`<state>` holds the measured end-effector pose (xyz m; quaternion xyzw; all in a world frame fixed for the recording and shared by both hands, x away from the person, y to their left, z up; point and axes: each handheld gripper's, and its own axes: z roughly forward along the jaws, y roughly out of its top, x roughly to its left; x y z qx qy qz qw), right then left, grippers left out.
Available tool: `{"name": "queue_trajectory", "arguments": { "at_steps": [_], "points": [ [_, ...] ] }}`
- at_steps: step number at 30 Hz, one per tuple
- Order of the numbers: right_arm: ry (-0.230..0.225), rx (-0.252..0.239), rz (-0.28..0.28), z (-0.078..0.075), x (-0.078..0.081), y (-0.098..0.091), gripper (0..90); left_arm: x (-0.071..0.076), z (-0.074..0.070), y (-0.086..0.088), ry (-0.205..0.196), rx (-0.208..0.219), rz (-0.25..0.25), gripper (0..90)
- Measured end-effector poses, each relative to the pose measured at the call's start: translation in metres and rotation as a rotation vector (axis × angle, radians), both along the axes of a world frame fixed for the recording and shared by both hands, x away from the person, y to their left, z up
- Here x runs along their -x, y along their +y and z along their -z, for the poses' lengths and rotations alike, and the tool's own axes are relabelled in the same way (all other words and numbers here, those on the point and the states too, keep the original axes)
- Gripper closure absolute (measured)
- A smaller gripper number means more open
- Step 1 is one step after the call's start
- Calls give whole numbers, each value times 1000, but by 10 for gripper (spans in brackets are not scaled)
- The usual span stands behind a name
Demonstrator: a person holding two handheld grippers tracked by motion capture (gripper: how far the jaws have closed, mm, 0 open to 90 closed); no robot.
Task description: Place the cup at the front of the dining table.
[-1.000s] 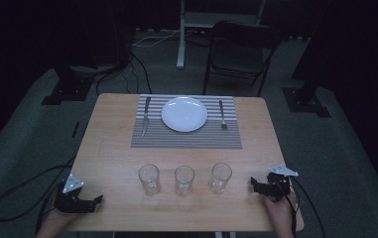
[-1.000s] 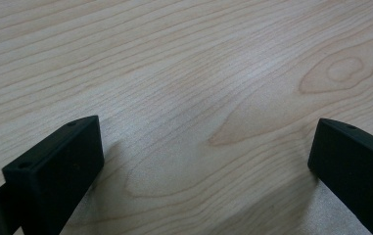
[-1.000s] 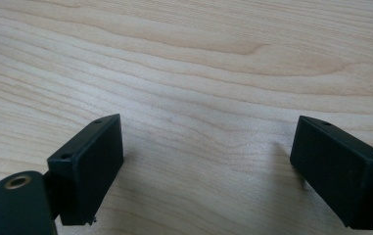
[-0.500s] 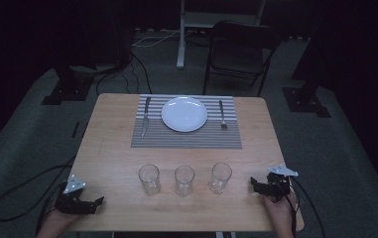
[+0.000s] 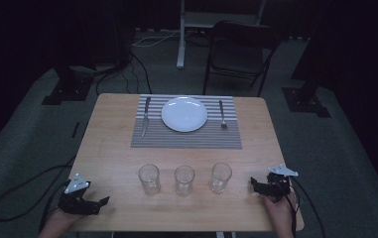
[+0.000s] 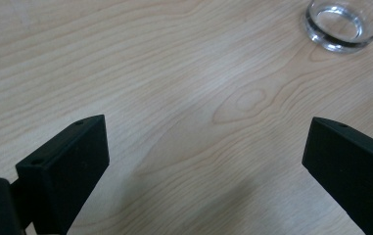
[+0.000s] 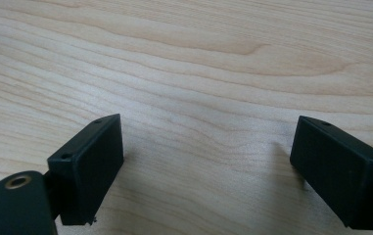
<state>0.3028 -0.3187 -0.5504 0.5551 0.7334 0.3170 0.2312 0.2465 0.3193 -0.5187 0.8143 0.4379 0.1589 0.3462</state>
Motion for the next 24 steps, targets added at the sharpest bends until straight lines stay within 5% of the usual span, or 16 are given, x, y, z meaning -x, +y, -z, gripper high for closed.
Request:
{"name": "queue_trajectory", "arguments": {
  "at_steps": [24],
  "points": [
    [0,0,0,0,0,0,122,-2,-28,-26,-84,48,115,51]
  ]
}}
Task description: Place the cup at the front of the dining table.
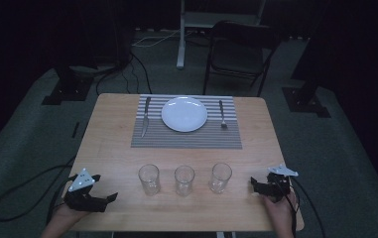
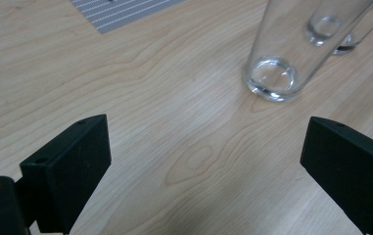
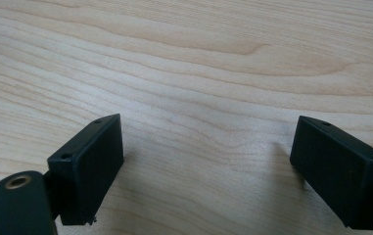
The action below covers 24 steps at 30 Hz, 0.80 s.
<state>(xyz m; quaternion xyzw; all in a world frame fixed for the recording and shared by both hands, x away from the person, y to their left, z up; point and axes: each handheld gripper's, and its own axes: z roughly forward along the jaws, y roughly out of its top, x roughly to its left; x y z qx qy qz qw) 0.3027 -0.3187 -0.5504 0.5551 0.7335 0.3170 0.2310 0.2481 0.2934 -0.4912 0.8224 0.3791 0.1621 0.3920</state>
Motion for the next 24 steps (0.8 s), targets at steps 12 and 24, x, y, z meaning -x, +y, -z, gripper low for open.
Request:
{"name": "queue_trajectory", "arguments": {
  "at_steps": [12,24],
  "points": [
    [0,0,0,0,0,0,122,-4,-24,-16,-43,31,73,51],
    [-1,0,0,0,0,0,122,-14,-41,-41,-65,37,145,51]
  ]
}}
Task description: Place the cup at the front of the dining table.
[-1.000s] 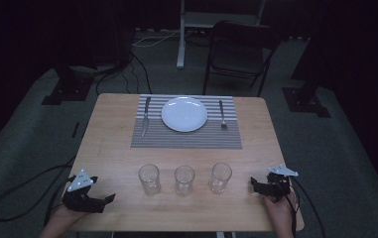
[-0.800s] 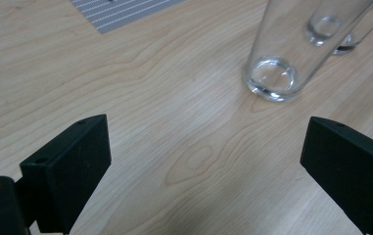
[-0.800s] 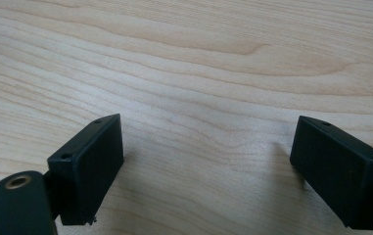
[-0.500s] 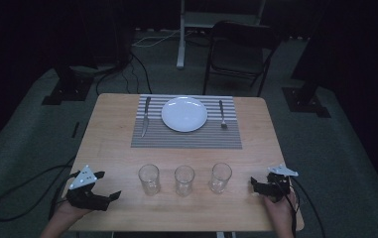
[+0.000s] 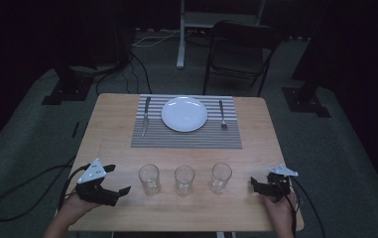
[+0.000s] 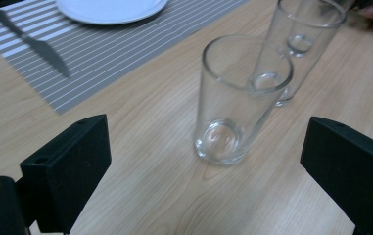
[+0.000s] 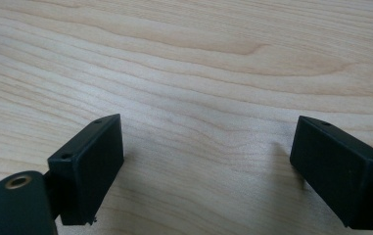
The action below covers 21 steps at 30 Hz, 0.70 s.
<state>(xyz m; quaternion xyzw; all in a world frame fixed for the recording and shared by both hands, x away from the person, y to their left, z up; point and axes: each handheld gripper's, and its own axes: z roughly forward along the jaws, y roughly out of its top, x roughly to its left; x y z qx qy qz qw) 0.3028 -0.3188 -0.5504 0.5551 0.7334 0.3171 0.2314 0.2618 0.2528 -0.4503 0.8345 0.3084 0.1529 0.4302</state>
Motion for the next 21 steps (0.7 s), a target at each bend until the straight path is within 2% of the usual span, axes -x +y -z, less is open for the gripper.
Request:
{"name": "queue_trajectory", "arguments": {
  "at_steps": [7,11,14,18,21],
  "points": [
    [-1,0,0,0,0,0,123,-6,-5,-16,12,-3,46,51],
    [-1,1,-1,0,0,0,123,-9,-7,-24,5,-13,64,51],
    [-1,1,-1,0,0,0,123,-11,-9,-30,9,1,81,51],
    [-1,1,-1,0,0,0,123,-15,-9,-40,25,-18,115,51],
    [-2,1,-1,0,0,0,123,-18,-9,-49,23,-30,129,51]
  ]
}}
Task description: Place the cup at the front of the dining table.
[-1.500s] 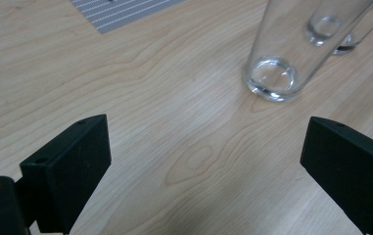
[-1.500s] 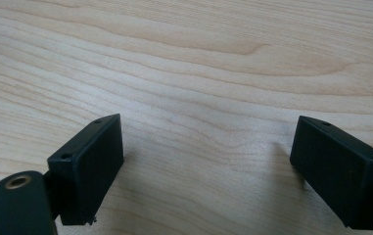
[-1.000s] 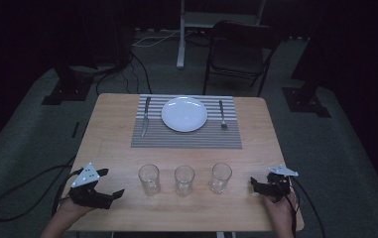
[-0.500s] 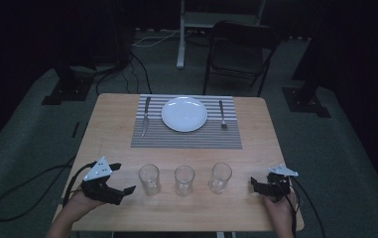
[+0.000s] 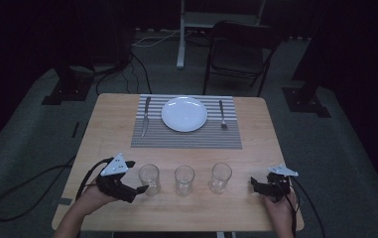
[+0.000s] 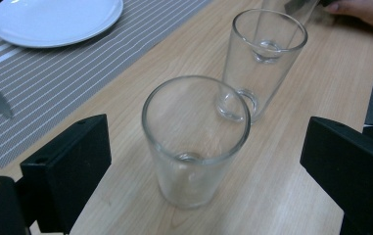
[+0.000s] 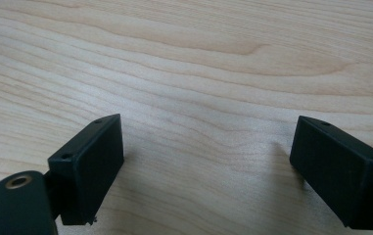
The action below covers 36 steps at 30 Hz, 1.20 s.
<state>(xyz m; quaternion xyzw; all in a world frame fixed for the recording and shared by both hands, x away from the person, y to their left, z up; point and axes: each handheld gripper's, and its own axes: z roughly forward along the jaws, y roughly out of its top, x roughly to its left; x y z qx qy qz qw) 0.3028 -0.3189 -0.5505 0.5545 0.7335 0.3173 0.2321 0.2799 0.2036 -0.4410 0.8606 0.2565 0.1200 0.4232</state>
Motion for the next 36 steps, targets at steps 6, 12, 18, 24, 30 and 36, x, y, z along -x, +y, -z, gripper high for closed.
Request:
{"name": "queue_trajectory", "arguments": {
  "at_steps": [6,12,18,24,30,36],
  "points": [
    [0,0,0,0,0,0,123,-7,0,-13,8,-3,24,52],
    [0,0,0,0,0,0,123,-13,-2,-25,16,-18,50,52],
    [0,0,0,0,0,0,123,-18,-6,-38,19,-23,77,55],
    [0,0,0,0,0,0,123,-23,-7,-51,29,-31,102,62],
    [0,0,0,0,0,0,124,-25,-8,-64,41,-35,133,62],
    [0,0,0,0,0,0,124,-24,-10,-80,42,-58,160,62]
  ]
}}
